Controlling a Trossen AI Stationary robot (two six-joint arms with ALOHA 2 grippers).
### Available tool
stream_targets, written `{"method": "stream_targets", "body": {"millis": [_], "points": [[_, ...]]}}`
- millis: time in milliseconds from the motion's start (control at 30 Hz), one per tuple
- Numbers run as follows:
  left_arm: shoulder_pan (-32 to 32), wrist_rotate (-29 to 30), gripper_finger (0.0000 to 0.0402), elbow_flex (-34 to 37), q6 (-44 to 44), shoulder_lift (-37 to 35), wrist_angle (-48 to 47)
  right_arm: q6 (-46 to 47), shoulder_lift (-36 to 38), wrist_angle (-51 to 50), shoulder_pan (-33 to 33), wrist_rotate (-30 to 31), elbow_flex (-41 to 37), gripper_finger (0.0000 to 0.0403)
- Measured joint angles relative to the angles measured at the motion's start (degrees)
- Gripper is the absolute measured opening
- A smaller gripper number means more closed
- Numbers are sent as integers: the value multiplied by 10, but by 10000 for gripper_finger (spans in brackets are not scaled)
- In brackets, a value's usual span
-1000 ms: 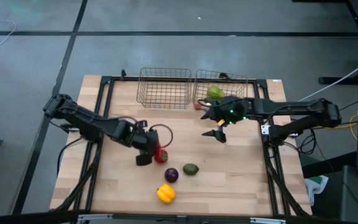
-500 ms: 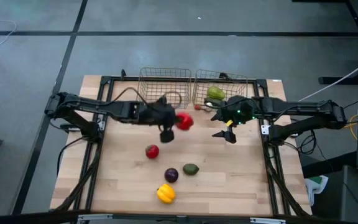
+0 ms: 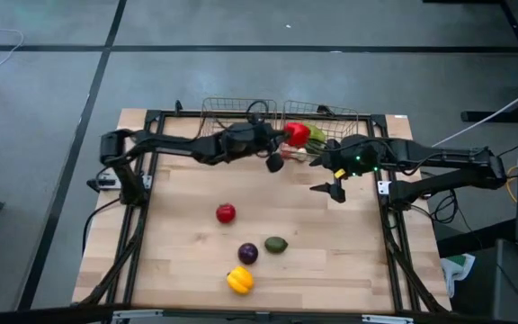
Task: Sort produce into baskets
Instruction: Put the red bell pepper into the right gold wire basket
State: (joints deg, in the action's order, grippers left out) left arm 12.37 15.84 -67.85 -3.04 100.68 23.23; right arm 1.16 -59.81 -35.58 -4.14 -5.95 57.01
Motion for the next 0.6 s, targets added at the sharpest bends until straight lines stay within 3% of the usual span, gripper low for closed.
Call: {"method": "stream_targets", "body": {"millis": [233,600], "points": [[42,-18,38,0,38,79,87,0,0,-1,0,4,0,374],[53,-20,89,0,100,119,91,0,0,-1,0,6,0,374]]}}
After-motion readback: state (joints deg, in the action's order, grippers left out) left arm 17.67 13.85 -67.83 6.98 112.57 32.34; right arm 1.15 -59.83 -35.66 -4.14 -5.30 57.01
